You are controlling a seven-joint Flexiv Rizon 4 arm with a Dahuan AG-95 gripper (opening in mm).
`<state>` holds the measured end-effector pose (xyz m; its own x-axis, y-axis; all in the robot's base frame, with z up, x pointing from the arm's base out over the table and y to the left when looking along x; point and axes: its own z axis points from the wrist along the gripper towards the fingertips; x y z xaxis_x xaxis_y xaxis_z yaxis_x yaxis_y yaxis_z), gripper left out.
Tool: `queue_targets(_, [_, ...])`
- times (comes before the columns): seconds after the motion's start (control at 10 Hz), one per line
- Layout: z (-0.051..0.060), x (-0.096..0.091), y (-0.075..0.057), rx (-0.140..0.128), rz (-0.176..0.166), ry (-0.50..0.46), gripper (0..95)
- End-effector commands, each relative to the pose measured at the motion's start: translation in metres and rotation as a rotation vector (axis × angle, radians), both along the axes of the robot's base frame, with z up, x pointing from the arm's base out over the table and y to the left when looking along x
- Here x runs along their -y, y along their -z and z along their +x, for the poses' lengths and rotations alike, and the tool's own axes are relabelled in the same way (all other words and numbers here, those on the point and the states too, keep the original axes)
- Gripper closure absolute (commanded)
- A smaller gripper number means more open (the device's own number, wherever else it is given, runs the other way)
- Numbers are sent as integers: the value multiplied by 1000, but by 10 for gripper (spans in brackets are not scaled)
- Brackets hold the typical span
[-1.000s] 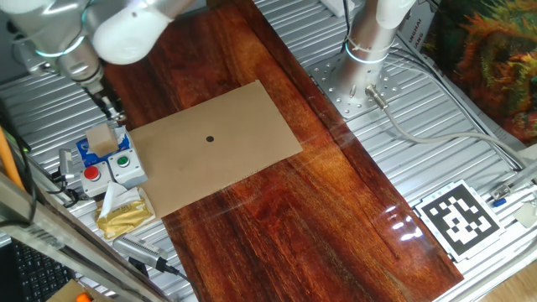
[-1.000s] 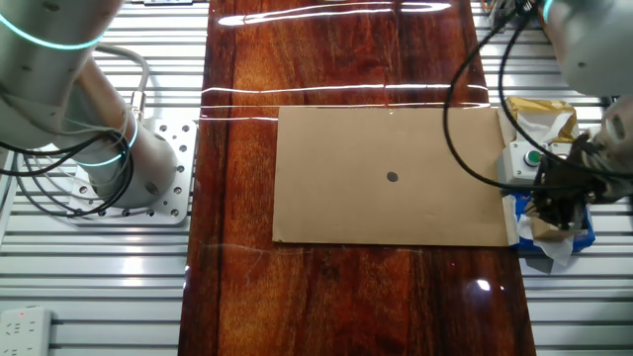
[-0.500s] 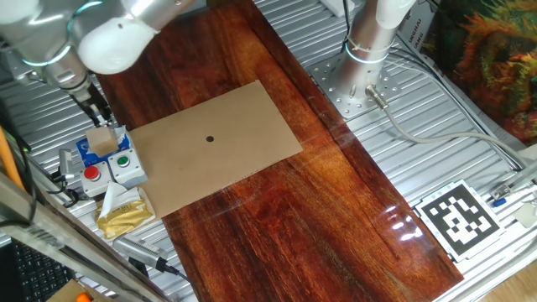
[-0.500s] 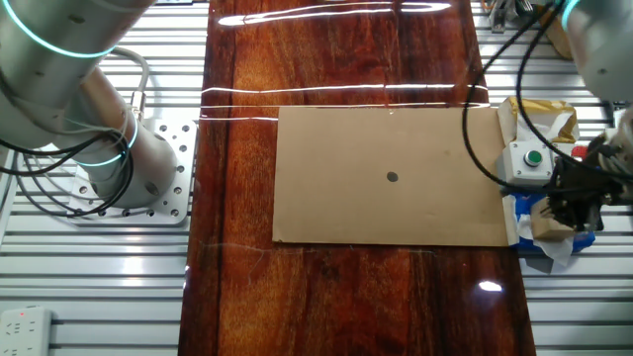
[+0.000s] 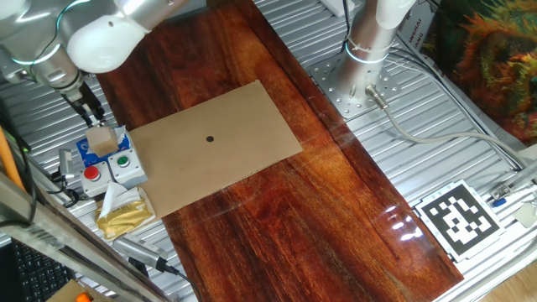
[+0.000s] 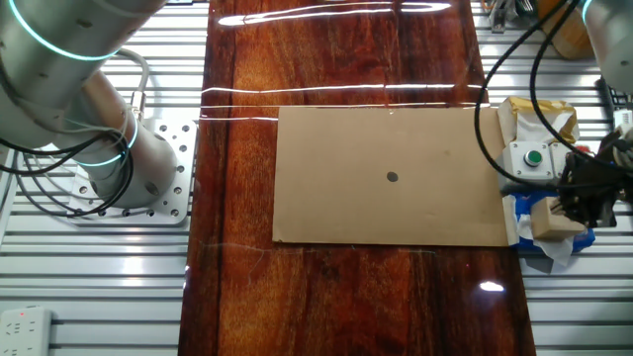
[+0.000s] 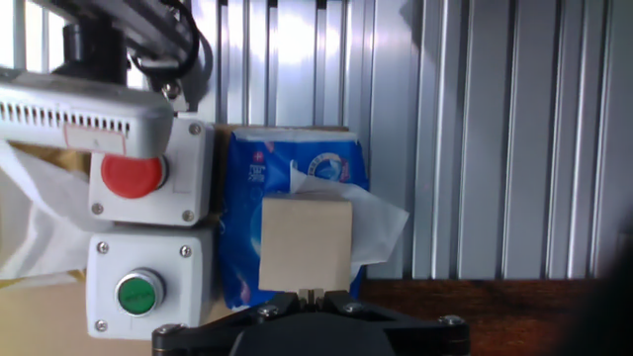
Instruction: Grab the block and place it at the designated location
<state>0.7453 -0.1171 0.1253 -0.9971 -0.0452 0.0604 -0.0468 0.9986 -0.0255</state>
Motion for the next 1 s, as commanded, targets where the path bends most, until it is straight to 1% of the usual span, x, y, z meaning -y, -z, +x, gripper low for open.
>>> queue_targets(0.1, [1,0,1,31,2,-7,950])
queue_targets(0.2, [1,0,1,50,4,-15,950])
queue_targets(0.3, [1,0,1,89,9,-30,950])
queue_targets(0.4, [1,0,0,113,14,-37,950])
queue_targets(0.5, [2,0,0,118,15,-37,950])
queue_targets(0.8, [2,-1,1,114,20,-43,950])
queue_targets(1.0, [2,-1,1,110,33,-57,950])
